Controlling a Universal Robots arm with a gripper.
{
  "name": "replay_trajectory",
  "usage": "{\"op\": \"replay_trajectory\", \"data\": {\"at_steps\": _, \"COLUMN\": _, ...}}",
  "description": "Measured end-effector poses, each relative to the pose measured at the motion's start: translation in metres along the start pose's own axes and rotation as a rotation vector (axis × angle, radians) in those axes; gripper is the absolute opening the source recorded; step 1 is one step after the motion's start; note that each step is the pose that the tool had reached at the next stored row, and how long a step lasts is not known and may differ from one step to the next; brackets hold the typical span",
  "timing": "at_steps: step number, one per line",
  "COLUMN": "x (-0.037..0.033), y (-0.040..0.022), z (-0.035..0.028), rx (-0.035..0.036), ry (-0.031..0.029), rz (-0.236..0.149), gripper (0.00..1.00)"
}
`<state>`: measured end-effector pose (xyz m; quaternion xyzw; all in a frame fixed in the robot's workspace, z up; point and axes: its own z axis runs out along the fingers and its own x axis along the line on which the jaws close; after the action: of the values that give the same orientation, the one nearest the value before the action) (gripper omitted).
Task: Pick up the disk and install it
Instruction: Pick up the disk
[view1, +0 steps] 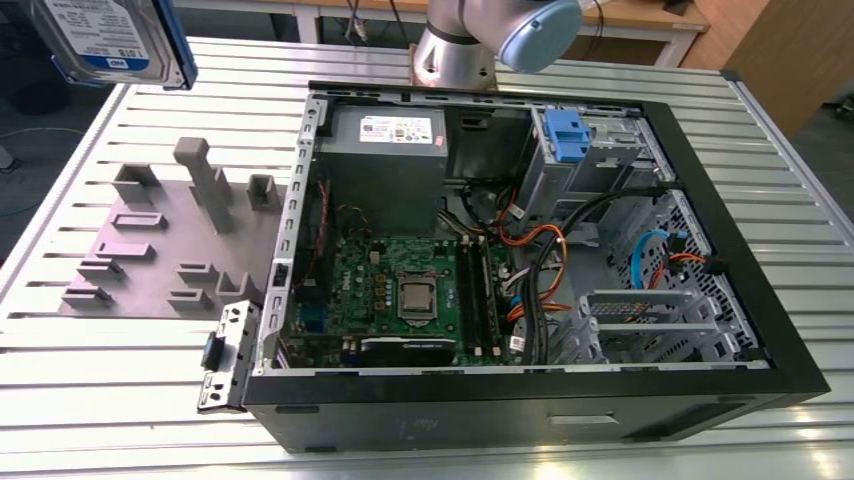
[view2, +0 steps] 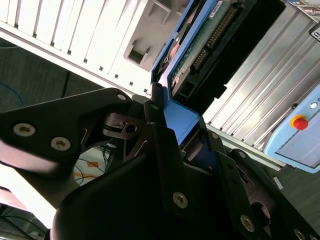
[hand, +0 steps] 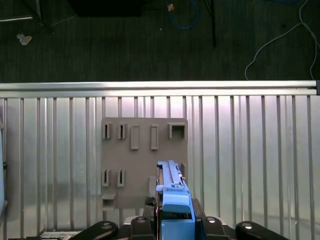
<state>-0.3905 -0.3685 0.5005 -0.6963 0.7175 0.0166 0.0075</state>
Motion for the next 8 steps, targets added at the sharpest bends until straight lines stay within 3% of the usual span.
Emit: {"op": "replay_trajectory", "data": {"at_steps": 8, "x": 0.0096, "y": -0.0024, "z": -0.0003, "rx": 0.0001, "ry": -0.0001, "rz": 0.000, "gripper": 0.36}}
